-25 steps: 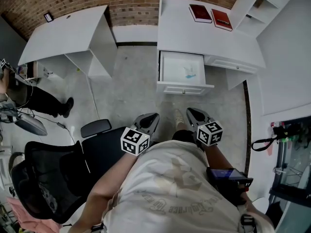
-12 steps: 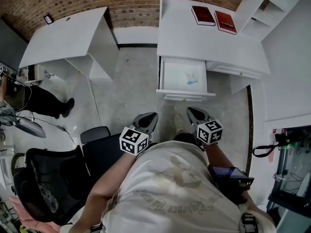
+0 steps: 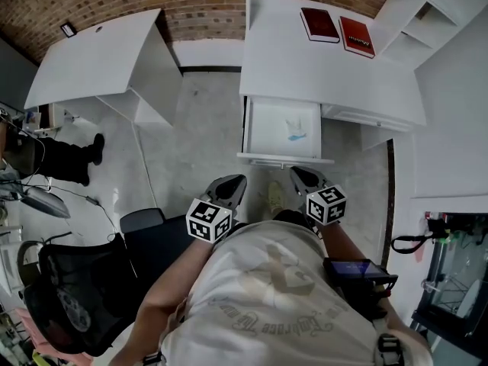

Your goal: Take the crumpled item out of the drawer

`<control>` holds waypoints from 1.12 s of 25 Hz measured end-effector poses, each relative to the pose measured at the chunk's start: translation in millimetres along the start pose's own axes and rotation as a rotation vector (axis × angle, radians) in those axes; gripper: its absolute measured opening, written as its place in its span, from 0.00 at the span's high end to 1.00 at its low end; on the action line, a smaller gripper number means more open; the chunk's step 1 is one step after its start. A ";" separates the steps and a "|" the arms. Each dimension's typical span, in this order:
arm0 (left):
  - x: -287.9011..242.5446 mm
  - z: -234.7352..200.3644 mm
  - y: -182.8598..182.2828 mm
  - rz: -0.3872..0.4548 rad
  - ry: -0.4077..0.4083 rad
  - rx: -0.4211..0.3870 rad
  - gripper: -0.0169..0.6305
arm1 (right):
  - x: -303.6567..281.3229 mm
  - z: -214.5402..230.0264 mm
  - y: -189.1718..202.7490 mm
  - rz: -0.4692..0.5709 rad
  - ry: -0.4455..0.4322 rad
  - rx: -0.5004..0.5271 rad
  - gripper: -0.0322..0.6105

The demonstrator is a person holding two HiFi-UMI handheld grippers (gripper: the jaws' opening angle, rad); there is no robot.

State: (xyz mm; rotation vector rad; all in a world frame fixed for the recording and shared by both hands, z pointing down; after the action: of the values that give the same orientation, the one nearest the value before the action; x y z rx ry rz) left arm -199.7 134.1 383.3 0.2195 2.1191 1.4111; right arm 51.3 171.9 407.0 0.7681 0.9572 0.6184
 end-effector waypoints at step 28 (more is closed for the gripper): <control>-117.2 -9.7 -40.1 -0.079 -0.112 0.047 0.93 | -60.0 129.5 -52.5 -0.083 -0.135 -0.003 0.91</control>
State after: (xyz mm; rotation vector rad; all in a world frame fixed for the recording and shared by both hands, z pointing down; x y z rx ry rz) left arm -101.9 58.2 394.0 0.2255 2.0483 1.2755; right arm 145.9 57.6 440.2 0.7539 0.8596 0.4893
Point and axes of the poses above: the fingertips, and each gripper's own axes: x backward along the fingers, z to its right, y out of its underside, the point moved 9 cm from there along x, backward along the fingers, and after that the axes turned 4 degrees about -x, right-handed, at the moved point
